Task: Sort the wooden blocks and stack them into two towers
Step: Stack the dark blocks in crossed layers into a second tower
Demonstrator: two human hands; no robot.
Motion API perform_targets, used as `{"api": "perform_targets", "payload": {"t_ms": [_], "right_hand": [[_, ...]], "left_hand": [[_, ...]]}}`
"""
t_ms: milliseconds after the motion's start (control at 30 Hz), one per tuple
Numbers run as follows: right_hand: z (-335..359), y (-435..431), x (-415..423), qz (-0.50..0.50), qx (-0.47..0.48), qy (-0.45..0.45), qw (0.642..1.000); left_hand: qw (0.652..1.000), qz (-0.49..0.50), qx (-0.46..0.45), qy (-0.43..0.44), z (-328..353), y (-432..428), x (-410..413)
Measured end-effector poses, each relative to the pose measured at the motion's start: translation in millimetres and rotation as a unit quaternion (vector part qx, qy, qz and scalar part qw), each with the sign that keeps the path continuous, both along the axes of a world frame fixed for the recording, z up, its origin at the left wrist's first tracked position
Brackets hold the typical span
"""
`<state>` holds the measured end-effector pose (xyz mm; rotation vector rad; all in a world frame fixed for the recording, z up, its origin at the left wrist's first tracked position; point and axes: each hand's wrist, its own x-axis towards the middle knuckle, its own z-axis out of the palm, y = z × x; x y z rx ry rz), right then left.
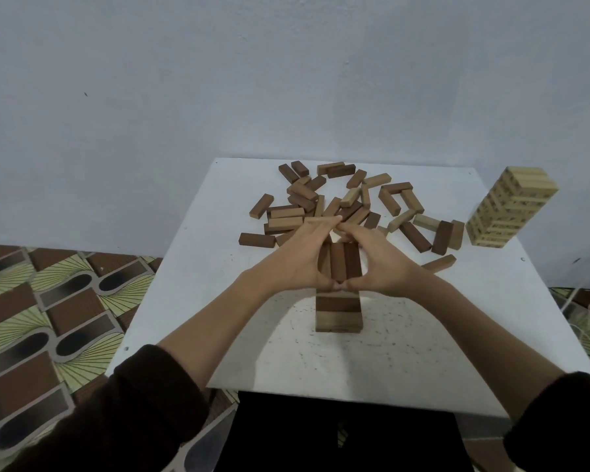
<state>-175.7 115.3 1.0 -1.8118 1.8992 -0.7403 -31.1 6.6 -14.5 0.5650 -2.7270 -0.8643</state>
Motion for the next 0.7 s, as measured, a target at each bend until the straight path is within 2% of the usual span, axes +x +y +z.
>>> {"api": "perform_targets", "payload": {"t_ms": [300, 700], "right_hand": [[-18, 42, 21, -0.015, 0.086, 0.002, 0.996], [-24, 49, 19, -0.031, 0.108, 0.018, 0.994]], "left_hand": [[0.997, -0.001, 0.038, -0.062, -12, 43, 25], [0.995, 0.015, 0.043, -0.093, -20, 49, 36]]}}
